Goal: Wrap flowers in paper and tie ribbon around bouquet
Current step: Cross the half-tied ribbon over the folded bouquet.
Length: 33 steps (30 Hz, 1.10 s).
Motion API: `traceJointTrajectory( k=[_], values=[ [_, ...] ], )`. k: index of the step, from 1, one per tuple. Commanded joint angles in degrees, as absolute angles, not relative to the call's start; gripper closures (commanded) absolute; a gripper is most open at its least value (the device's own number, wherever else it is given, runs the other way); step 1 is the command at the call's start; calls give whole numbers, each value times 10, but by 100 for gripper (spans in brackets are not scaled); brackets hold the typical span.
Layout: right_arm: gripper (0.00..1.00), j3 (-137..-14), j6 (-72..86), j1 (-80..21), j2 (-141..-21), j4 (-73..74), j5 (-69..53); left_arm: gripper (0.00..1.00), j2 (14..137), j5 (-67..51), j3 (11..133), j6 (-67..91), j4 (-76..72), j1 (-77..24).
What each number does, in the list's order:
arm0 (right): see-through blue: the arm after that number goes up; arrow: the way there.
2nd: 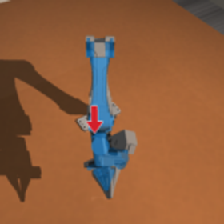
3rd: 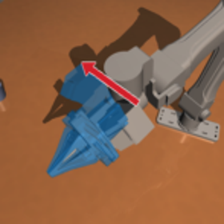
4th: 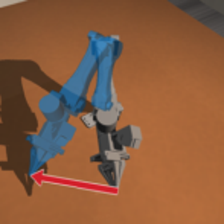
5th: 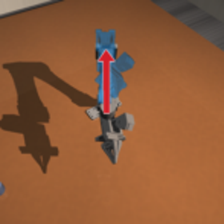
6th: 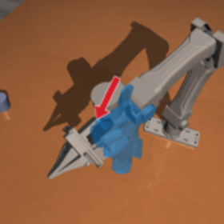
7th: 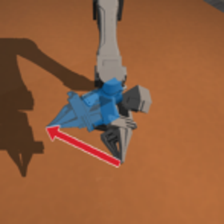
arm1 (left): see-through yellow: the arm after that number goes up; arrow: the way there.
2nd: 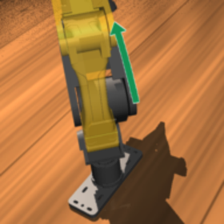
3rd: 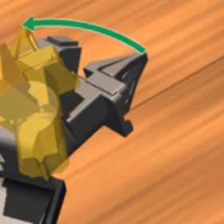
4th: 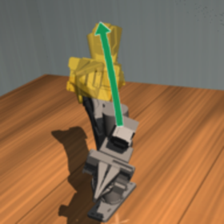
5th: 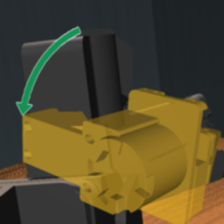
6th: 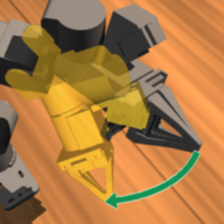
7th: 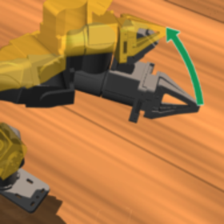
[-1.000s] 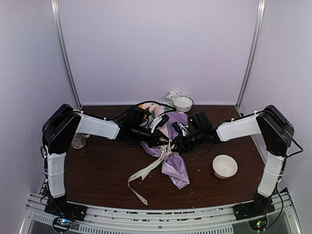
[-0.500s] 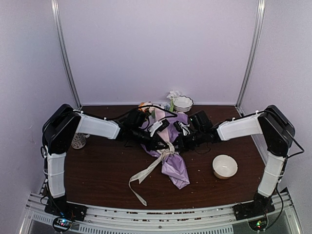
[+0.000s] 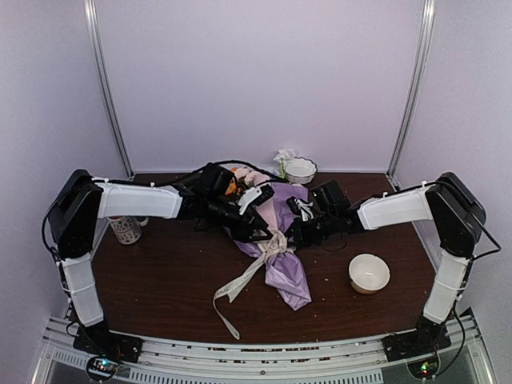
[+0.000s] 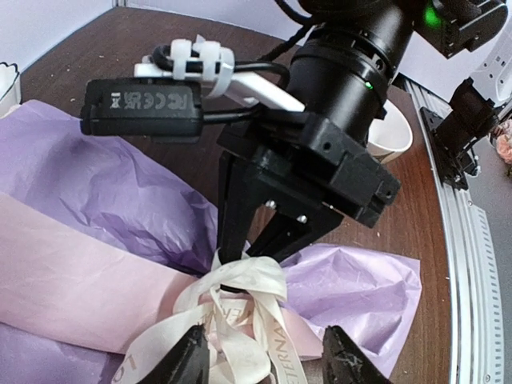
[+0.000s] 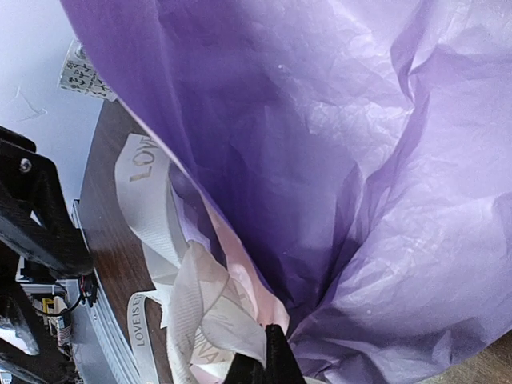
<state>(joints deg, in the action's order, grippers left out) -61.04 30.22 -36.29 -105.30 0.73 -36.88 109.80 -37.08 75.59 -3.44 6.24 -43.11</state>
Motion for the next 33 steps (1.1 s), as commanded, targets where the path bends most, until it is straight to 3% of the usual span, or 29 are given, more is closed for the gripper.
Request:
traceJointTrajectory(
  k=[1, 6, 13, 19, 26, 33],
  values=[
    [100, -620, 295, -364, -1035, 15, -353, 48, 1061, -330, 747, -65, 102, -420],
    [100, -619, 292, -364, -1034, 18, -354, 40, 1046, -203, 732, -55, 124, -392],
    [100, -621, 293, -364, -1035, 17, -355, 40, 1084, -173, 751, -51, 155, -383],
    [100, -623, 291, -365, -1034, 20, -355, 59, 1094, -185, 749, -30, 132, -385],
    [100, -626, 289, -365, -1033, 30, -349, 100, 1099, -202, 743, -17, 118, -387],
    [100, -621, 276, -361, -1001, 64, -308, 100, 1066, -193, 701, 9, 108, -388]
  ],
)
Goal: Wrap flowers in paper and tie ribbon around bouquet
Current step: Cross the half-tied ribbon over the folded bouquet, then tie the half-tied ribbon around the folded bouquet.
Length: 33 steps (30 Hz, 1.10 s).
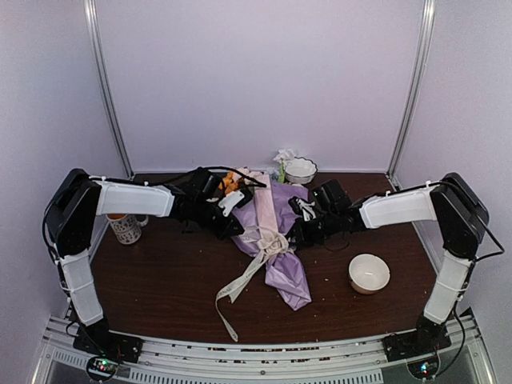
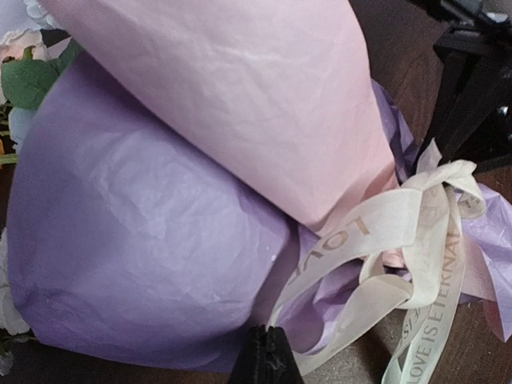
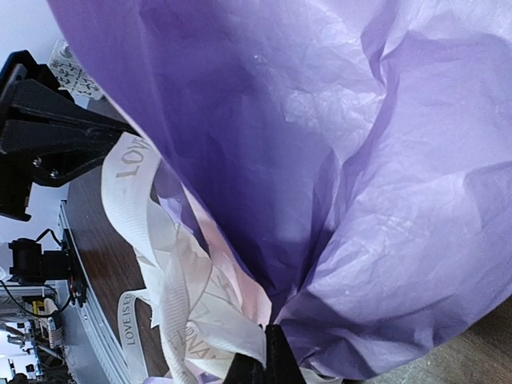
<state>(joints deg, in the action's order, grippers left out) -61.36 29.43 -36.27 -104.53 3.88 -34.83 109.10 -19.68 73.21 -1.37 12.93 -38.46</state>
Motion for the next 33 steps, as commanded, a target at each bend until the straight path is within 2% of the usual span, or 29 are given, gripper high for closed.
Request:
traceJointTrajectory(
  k=[1, 13, 25, 33],
  values=[
    [100, -619, 270, -361, -995, 73, -299, 100, 1058, -187, 691, 17, 106, -388],
    [100, -585, 222, -340, -963, 166, -238, 100, 1022, -149, 619, 97, 128, -388],
    [100, -488, 219, -300, -932, 159, -234, 100, 1007, -148, 555, 145, 121, -388],
    [100, -486, 218, -294, -938, 147, -260, 100, 1027, -154, 547, 144, 109, -387]
  ],
)
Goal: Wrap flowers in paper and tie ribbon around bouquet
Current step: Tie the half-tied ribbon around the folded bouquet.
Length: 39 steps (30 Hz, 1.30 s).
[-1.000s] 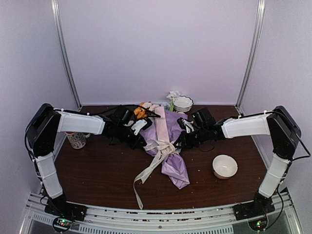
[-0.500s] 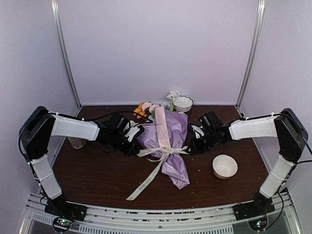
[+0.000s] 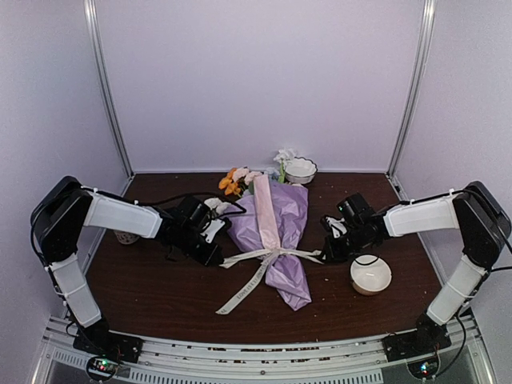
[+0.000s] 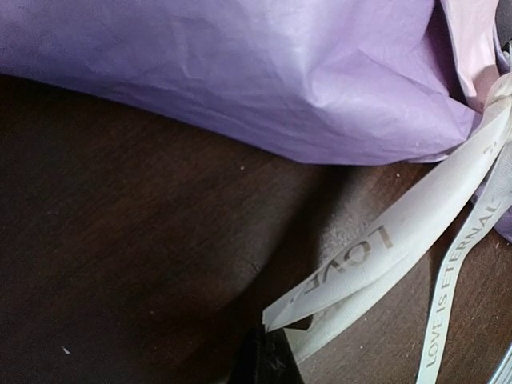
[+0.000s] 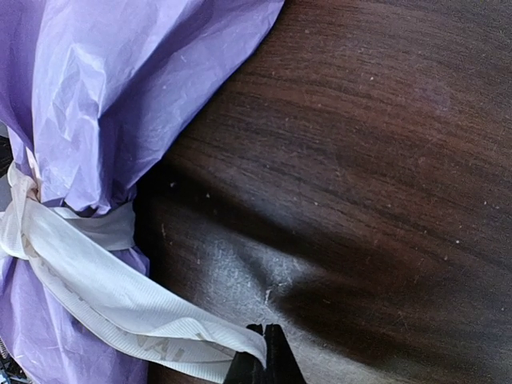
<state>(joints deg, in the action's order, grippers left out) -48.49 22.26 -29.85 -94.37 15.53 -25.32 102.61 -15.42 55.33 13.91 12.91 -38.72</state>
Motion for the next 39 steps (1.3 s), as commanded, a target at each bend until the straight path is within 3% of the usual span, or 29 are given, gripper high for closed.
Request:
traceJointTrajectory(
  k=[1, 4, 6, 7, 10, 12, 15, 18, 24, 28, 30, 35, 39],
  values=[
    [100, -489, 221, -294, -943, 144, -266, 100, 1029, -158, 548, 141, 106, -387],
    [100, -499, 225, -296, -951, 139, -280, 100, 1021, -165, 551, 129, 96, -388],
    [100, -501, 227, -297, -951, 134, -284, 71, 996, -153, 546, 116, 80, -389],
    [100, -502, 227, -297, -950, 131, -286, 63, 979, -147, 540, 106, 67, -390],
    [100, -507, 229, -300, -951, 128, -291, 49, 920, -131, 526, 67, 27, -402],
    [100, -512, 231, -302, -953, 127, -292, 44, 891, -112, 523, 27, 10, -424],
    [100, -515, 234, -305, -954, 124, -291, 41, 879, -93, 541, -51, 21, -481],
    [100, -517, 234, -307, -956, 123, -291, 39, 908, -159, 588, -93, 64, -518],
    [100, -519, 234, -309, -956, 124, -288, 33, 991, -243, 673, -100, 152, -519],
    [100, -520, 234, -311, -958, 124, -285, 32, 1023, -221, 720, -115, 194, -519],
    [100, -520, 235, -312, -957, 122, -285, 36, 1038, -205, 739, -119, 210, -518],
    [100, -521, 235, -313, -954, 123, -283, 56, 1070, -221, 783, -122, 260, -511],
    [100, -524, 234, -314, -955, 124, -282, 58, 1099, -262, 817, -137, 315, -506]
  ],
)
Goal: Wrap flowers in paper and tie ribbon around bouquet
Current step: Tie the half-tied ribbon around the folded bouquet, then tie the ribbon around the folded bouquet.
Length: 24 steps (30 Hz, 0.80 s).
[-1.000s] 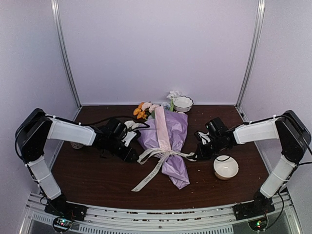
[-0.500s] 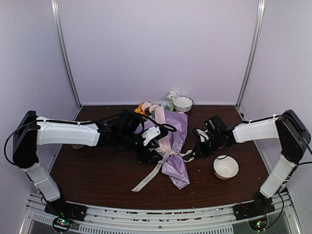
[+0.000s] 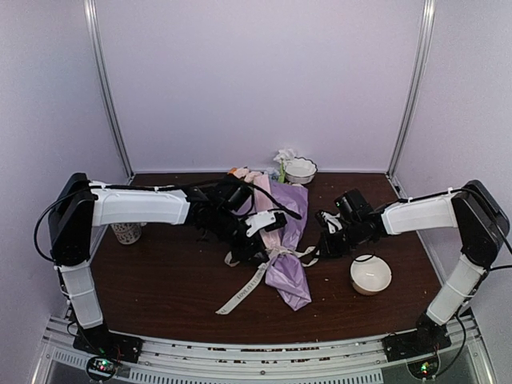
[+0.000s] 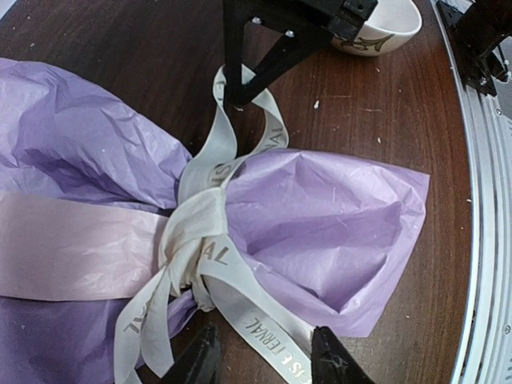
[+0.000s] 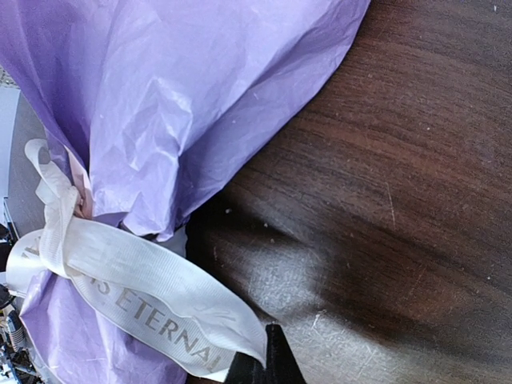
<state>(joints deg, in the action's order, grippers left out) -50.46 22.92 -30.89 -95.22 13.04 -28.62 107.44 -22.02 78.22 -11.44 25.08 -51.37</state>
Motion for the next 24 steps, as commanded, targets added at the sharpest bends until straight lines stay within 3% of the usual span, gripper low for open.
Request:
traceJointTrajectory(
  k=[1, 5, 12, 14, 15, 19, 24],
  values=[
    [100, -525, 233, -314, -954, 125, -282, 58, 1105, -270, 828, -146, 332, -507],
    [100, -526, 232, -314, -954, 128, -277, 58, 1118, -286, 830, -154, 352, -507],
    [100, -526, 232, -314, -954, 129, -275, 67, 1124, -299, 832, -153, 350, -507],
    [100, -527, 231, -314, -954, 131, -274, 81, 1124, -298, 831, -152, 349, -506],
    [100, -528, 231, -314, -955, 131, -274, 97, 1122, -296, 828, -151, 346, -505],
    [100, -529, 230, -314, -950, 132, -274, 100, 1092, -301, 788, -118, 312, -493],
    [77, -532, 219, -313, -936, 133, -286, 100, 1048, -266, 724, -96, 319, -483]
  ],
)
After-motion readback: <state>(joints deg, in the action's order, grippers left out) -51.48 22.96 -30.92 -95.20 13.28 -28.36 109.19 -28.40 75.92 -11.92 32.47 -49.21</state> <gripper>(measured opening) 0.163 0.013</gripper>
